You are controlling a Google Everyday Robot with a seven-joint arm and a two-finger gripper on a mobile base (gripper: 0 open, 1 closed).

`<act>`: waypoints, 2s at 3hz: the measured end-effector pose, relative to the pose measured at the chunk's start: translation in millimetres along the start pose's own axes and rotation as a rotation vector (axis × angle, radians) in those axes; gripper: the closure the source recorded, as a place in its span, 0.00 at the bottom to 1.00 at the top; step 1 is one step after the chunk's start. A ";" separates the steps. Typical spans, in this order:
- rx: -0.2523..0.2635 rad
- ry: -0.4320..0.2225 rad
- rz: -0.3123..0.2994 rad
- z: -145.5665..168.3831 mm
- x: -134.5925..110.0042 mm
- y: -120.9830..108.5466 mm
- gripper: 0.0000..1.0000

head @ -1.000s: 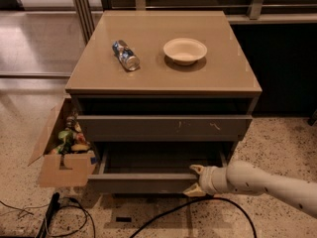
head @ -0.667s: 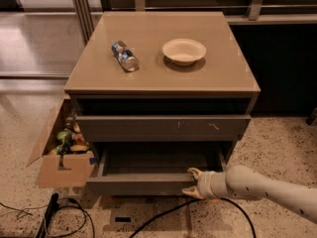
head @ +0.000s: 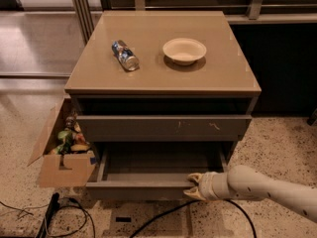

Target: Open middle drawer

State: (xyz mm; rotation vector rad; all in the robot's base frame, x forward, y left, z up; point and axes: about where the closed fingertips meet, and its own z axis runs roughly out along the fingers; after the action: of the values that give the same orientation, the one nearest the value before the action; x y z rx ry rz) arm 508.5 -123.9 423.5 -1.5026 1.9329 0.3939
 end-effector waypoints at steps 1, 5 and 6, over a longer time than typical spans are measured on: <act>0.016 -0.008 -0.019 -4.9 -4.5 2.6 1.00; 0.016 -0.008 -0.019 -4.8 -4.5 2.6 0.13; 0.016 -0.008 -0.019 -4.7 -4.5 2.7 0.00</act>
Offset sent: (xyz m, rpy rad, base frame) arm -0.0033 0.0012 0.0061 -0.0002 -0.0262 0.0048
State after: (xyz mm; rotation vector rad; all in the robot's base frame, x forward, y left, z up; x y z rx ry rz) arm 505.1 -122.5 429.6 -1.5057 1.9093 0.3747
